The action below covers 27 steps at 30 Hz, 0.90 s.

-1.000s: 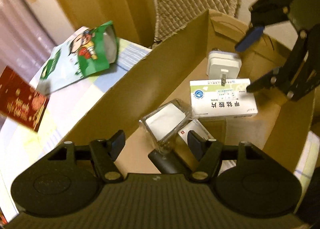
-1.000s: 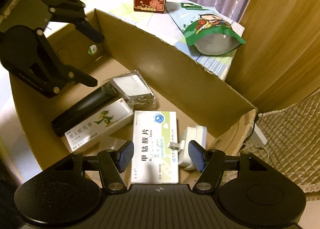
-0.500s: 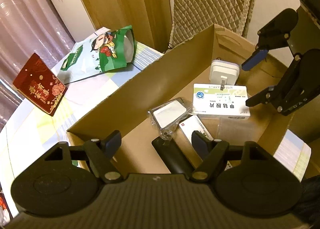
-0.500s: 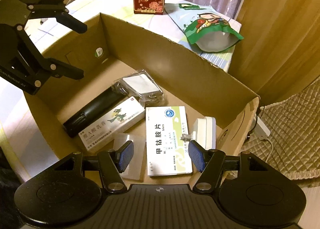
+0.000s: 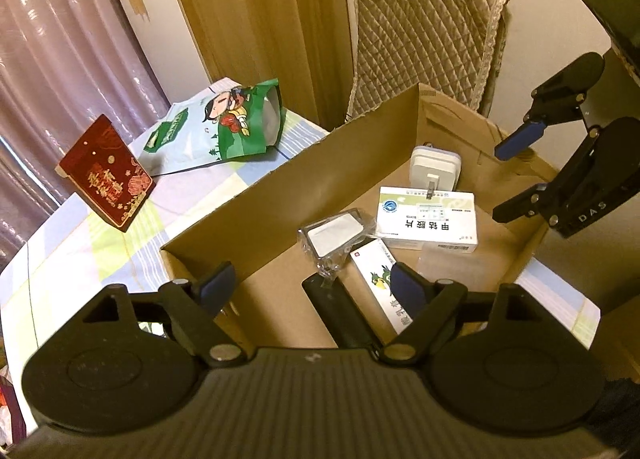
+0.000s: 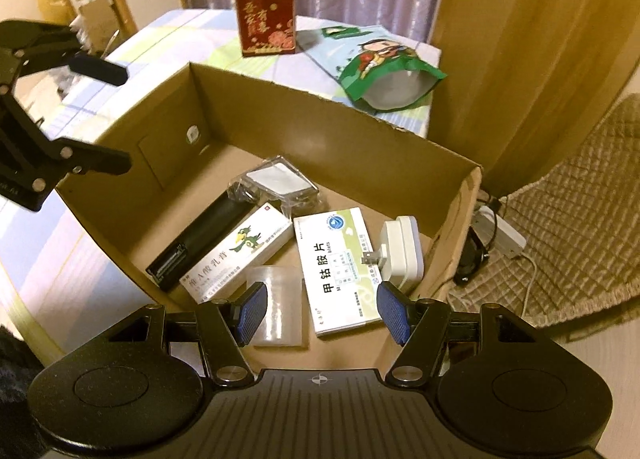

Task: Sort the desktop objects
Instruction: 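Withdraw both open tools from the box back toward the table items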

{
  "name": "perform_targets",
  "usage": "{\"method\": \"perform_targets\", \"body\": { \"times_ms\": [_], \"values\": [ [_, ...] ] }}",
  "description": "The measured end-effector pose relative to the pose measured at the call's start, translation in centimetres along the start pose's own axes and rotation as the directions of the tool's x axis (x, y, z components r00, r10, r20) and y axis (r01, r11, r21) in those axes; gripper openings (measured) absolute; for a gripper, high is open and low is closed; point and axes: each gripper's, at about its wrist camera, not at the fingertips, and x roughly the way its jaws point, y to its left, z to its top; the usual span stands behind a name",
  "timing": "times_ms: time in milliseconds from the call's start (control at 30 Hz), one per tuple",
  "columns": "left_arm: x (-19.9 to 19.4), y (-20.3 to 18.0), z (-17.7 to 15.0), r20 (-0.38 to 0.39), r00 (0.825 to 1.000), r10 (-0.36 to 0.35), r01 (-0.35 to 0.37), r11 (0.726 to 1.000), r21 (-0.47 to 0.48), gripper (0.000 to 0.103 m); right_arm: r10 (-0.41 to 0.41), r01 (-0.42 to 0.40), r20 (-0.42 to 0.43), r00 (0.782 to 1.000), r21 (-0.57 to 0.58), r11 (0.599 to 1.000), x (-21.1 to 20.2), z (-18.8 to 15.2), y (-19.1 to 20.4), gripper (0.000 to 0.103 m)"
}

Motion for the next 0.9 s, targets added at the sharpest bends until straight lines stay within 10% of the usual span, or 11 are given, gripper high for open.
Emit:
{"method": "perform_targets", "body": {
  "times_ms": [900],
  "values": [
    [-7.8,4.8,-8.0,0.065,0.998,-0.023,0.029,0.995,-0.098,0.096,-0.058,-0.009,0.156,0.986,0.401,0.916,-5.1,-2.2,7.3,0.064]
  ]
}}
